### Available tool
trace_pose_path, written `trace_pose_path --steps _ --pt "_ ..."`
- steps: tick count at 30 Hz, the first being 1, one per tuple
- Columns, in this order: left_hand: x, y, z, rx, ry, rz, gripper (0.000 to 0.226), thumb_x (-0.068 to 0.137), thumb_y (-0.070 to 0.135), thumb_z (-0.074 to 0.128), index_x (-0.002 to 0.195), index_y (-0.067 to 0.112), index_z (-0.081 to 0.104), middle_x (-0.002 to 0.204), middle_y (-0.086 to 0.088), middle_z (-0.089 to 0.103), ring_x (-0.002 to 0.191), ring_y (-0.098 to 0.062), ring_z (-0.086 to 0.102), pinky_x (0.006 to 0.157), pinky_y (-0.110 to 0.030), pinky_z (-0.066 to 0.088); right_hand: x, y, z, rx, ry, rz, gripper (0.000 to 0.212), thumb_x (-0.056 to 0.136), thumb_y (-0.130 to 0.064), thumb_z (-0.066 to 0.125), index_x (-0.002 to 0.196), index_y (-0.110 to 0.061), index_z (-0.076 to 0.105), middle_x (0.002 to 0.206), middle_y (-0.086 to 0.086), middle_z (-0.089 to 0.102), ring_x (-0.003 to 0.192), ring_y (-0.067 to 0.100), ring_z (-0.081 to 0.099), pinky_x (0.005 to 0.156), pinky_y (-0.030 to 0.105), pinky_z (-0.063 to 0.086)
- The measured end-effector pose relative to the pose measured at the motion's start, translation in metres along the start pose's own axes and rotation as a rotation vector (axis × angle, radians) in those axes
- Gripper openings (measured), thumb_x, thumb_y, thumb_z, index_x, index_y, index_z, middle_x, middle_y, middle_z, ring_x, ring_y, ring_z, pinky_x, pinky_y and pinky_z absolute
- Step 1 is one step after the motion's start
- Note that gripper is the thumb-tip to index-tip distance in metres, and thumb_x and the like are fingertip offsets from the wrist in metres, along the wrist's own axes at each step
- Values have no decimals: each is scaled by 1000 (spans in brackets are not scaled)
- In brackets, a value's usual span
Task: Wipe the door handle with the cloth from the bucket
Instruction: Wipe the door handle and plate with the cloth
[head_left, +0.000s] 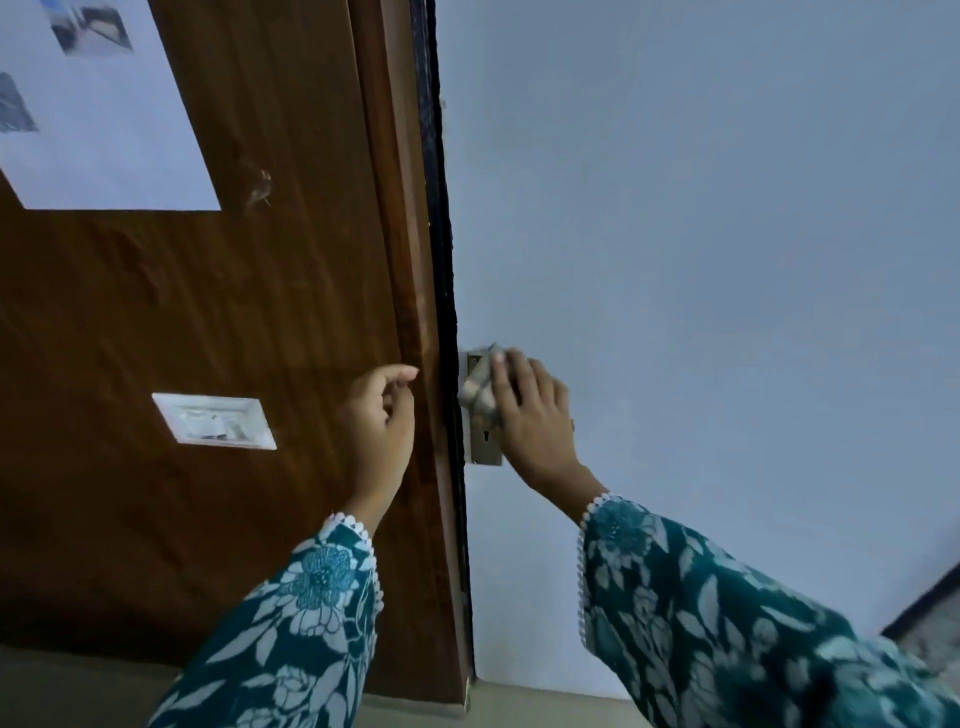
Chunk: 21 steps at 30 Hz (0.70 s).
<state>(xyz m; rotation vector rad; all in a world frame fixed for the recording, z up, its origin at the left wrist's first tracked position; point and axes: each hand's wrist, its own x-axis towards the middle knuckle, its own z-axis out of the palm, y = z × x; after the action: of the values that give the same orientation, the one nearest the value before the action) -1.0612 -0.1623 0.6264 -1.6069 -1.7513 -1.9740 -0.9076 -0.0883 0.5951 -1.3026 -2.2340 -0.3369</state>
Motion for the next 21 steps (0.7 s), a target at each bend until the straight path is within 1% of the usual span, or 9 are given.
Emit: trace_pose_path --steps 3,6,7,9,11,13,16,19,21 --pt "11 -6 5 76 38 168 23 83 -12 54 98 -1 66 103 -15 65 98 -24 56 85 -25 44 -7 -10 22 -118 -176 -88 61 87 -21 32 146 -6 31 146 23 40 129 40 44 100 50 39" --pt "20 -19 9 106 54 246 31 81 -10 57 111 -3 60 122 -19 56 116 -26 47 102 -20 33 -2 -12 27 -152 -224 -91 66 86 -34 33 146 -6 30 144 23 42 126 39 46 101 49 37" --pt "24 -23 12 112 58 265 35 82 -8 57 117 -3 56 128 -21 52 122 -28 44 106 -25 32 0 -12 28 -152 -231 -90 72 86 -46 35 146 -7 28 145 22 41 127 39 44 103 50 34" --pt "31 -33 17 136 55 298 42 86 0 56 127 -4 48 140 -24 42 135 -33 34 112 -42 30 4 -13 27 -145 -242 -69 83 85 -64 27 147 -9 26 144 20 41 128 38 41 105 49 31" --pt "38 -42 23 196 49 316 48 92 14 51 136 -2 40 149 -23 31 142 -33 21 114 -51 23 9 -17 27 -124 -218 -42 78 88 -64 22 144 -11 31 142 18 43 125 38 43 103 48 31" --pt "44 -48 31 257 43 309 52 96 27 42 142 5 31 155 -20 23 146 -26 11 116 -53 15 15 -22 29 -112 -213 -9 72 89 -63 30 140 -13 36 139 18 46 123 37 45 100 47 33" --pt "51 -51 43 323 32 333 56 98 34 33 146 7 24 156 -19 18 146 -21 4 117 -53 5 18 -27 37 -106 -216 24 76 84 -69 38 137 -14 39 136 18 48 119 36 48 97 46 35" --pt "55 -52 55 397 33 360 59 97 35 33 146 3 24 155 -25 17 146 -29 7 114 -58 1 14 -30 42 -138 -179 57 80 82 -72 36 134 -12 44 127 17 56 110 35 55 94 44 39" --pt "57 -53 60 420 63 373 60 96 33 37 145 0 24 153 -29 19 145 -34 10 111 -62 2 11 -32 43 -200 -163 71 79 80 -69 44 131 -9 48 119 14 61 102 33 59 92 43 42"
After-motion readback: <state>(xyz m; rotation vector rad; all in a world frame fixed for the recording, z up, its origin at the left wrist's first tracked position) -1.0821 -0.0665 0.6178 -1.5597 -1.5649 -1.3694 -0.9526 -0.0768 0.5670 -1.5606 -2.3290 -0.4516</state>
